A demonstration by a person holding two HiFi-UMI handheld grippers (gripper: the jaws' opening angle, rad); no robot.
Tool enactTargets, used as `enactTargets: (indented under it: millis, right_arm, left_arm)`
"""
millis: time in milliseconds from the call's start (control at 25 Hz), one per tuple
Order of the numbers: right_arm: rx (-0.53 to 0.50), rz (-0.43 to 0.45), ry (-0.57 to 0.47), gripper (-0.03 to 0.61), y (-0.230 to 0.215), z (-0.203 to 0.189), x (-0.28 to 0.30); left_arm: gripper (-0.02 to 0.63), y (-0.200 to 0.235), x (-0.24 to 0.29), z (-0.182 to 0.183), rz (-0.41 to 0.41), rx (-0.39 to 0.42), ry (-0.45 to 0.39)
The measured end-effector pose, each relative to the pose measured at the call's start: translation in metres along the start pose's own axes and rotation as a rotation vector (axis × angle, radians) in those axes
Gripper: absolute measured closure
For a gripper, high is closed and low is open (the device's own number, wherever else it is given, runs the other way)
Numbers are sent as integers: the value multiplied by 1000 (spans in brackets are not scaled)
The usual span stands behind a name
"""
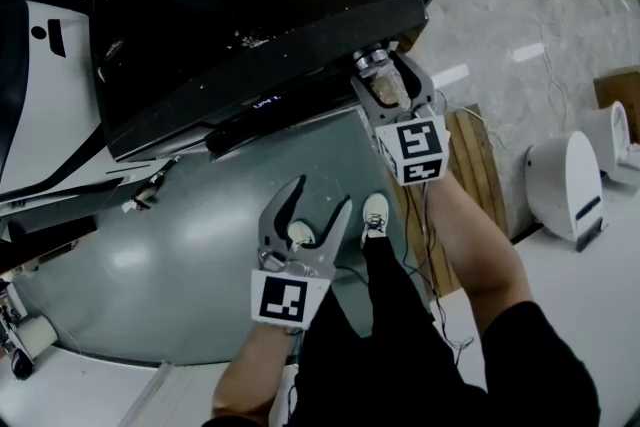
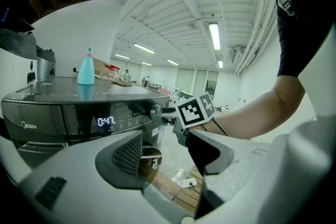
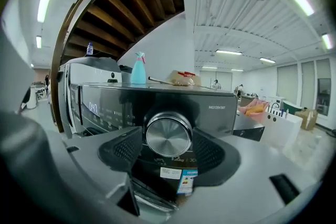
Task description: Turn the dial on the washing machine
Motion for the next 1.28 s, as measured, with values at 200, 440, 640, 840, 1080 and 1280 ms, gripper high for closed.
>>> enactTargets:
  millis: [200,440,640,840,1080,1280]
  right_arm:
    - [-187,15,-5,287,7,4,-1]
    - [-365,6,6,288,12,2,-1]
    - [-475,-9,2,288,11,3,-1]
    - [-614,2,-11,290,14,4,0]
    - [-596,-1,-17,304,15,5,2]
    - [-382,-10,-18,307,11,6,1]
  left_arm:
    - [360,-2,-1,-3,-2,-7,5]
    - [360,-1,-1,-4,-1,-5,5]
    - [360,0,0,-4,-3,-1,5]
    - [361,0,0,-5,-5,-1,12]
    - [360,1,0,-6,-7,-1,10]
    - [360,1,0,-6,-6,-5,10]
Point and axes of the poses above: the fingertips, and each gripper's own axes: x forward along the fingers, y to its left, z out of its top, the point moved 4 cm from there along -x, backward along the fingers, and after that the axes turned 10 degrees about -y, right-handed, at the moved point
